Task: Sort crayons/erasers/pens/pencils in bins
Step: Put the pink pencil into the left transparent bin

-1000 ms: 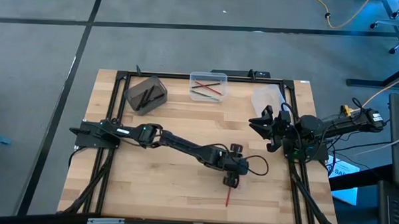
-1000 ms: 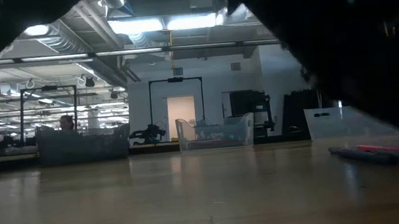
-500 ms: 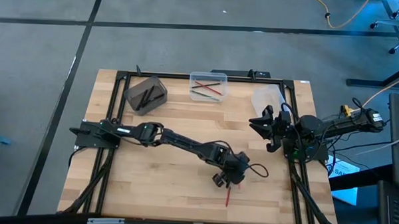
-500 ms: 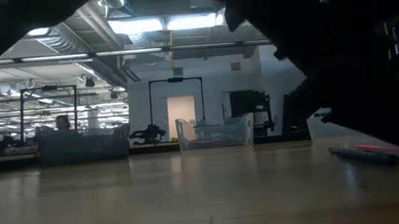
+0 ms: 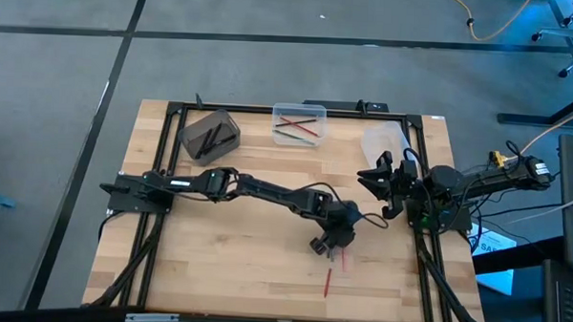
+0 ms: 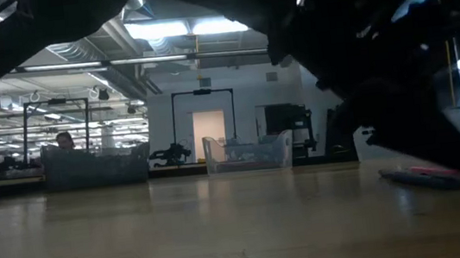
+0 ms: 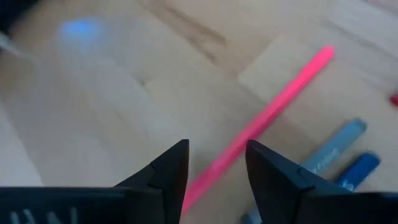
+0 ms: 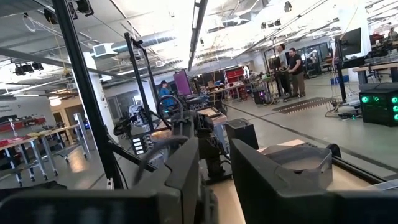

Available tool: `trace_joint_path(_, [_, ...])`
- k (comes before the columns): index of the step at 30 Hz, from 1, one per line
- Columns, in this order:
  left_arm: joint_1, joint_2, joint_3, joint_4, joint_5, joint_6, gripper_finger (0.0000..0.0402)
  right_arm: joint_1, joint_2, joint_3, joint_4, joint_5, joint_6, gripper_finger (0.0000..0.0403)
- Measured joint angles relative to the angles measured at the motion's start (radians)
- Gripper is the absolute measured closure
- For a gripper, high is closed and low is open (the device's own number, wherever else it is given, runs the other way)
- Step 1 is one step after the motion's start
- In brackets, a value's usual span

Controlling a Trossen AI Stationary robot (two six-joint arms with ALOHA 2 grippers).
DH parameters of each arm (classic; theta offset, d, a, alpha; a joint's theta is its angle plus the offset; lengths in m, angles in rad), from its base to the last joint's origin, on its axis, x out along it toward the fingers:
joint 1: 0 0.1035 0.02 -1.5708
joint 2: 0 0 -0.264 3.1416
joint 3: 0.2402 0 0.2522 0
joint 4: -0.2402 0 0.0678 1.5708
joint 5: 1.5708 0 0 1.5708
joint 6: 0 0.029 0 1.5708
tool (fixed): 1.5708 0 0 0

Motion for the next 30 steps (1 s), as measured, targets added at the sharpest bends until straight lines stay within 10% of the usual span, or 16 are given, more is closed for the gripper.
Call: trace_joint_path(30, [0.033, 0.044, 0.001, 0.054, -0.034, -0.076, 0.0392, 0.0, 0.0, 0.0, -0.015, -0.008, 0.026, 0.0305])
